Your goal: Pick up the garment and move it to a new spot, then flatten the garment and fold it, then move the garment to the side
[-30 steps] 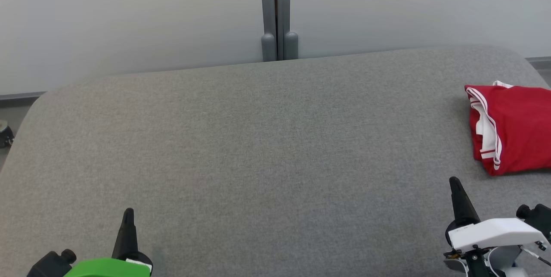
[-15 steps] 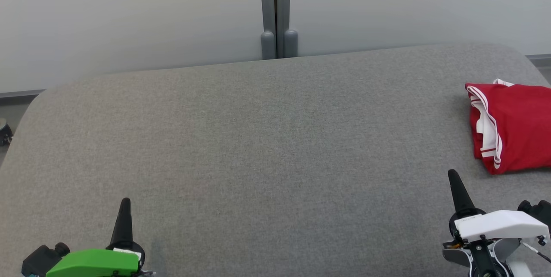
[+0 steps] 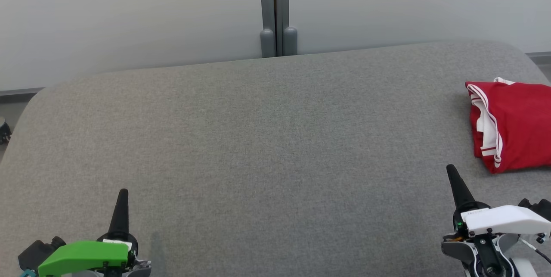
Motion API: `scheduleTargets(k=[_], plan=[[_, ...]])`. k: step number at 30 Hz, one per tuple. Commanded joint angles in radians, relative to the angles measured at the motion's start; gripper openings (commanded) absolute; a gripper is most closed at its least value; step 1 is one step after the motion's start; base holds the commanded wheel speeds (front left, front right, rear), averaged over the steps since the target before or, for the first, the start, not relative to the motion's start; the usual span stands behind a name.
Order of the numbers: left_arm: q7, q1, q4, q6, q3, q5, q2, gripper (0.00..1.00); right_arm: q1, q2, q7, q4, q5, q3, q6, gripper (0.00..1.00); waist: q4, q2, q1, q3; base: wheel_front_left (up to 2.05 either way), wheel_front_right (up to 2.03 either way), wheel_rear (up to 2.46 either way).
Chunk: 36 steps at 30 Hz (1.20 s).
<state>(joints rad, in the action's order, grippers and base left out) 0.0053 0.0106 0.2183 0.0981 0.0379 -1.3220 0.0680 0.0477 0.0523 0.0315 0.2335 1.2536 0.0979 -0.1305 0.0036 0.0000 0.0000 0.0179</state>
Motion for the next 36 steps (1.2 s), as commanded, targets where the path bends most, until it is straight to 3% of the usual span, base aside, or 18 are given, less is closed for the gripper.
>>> scheduleTargets(k=[1, 36], plan=[[0.006, 0.028, -0.003, 0.009, 0.009, -0.026, 0.006, 0.00, 0.021, 0.002, 0.007, -0.002, 0.029, 0.004, -0.001, 0.00, 0.000, 0.0000, 0.0000, -0.001, 0.00, 0.00, 0.00], [0.081, 0.098, 0.024, 0.033, 0.048, -0.280, 0.002, 0.00, 0.063, -0.001, 0.076, 0.011, 0.322, 0.016, 0.000, 0.00, -0.003, 0.0000, 0.0000, -0.018, 0.00, 0.00, 0.00]])
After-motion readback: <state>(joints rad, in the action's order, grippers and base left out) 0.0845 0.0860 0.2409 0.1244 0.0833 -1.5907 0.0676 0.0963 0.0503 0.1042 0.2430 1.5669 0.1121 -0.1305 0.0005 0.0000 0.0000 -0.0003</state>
